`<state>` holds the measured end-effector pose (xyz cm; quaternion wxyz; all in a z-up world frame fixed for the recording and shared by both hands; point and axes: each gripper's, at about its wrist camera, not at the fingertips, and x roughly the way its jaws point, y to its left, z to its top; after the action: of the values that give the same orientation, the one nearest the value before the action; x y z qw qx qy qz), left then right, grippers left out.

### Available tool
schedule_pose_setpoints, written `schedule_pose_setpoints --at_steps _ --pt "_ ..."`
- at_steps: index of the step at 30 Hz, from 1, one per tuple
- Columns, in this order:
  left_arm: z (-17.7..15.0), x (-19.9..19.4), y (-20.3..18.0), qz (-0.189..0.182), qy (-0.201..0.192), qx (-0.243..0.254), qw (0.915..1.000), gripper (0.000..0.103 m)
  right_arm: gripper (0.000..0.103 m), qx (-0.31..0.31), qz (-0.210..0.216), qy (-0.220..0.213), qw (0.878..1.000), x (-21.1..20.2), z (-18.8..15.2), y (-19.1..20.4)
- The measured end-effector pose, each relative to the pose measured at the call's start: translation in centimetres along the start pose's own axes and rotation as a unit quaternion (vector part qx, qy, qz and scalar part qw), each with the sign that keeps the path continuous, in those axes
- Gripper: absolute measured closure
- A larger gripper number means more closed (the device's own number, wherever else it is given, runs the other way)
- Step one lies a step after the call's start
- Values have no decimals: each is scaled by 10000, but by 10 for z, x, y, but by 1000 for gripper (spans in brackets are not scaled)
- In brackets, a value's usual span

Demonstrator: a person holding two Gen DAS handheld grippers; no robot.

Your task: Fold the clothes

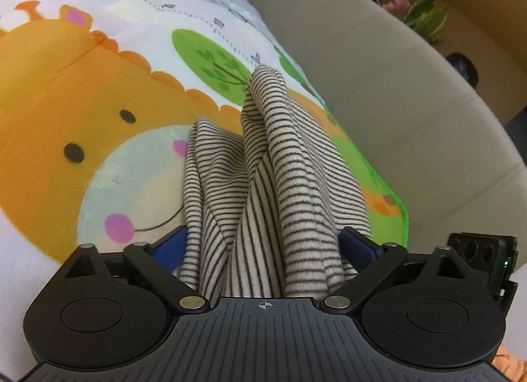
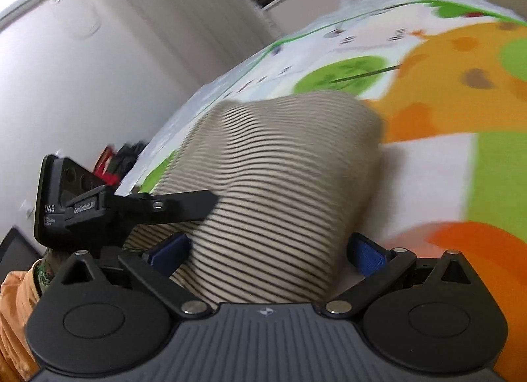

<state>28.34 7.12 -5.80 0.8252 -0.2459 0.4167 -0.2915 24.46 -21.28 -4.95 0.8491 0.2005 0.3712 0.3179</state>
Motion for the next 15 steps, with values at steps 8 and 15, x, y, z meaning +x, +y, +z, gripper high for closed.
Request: schedule_pose_setpoints --at_steps 8,15 --pt "-4 -57 41 -116 -414 -759 9962 16 3 -443 537 261 9972 51 11 55" --pt "-13 -174 98 626 -1294 -1142 9830 15 3 -1366 1416 762 9775 140 19 154"
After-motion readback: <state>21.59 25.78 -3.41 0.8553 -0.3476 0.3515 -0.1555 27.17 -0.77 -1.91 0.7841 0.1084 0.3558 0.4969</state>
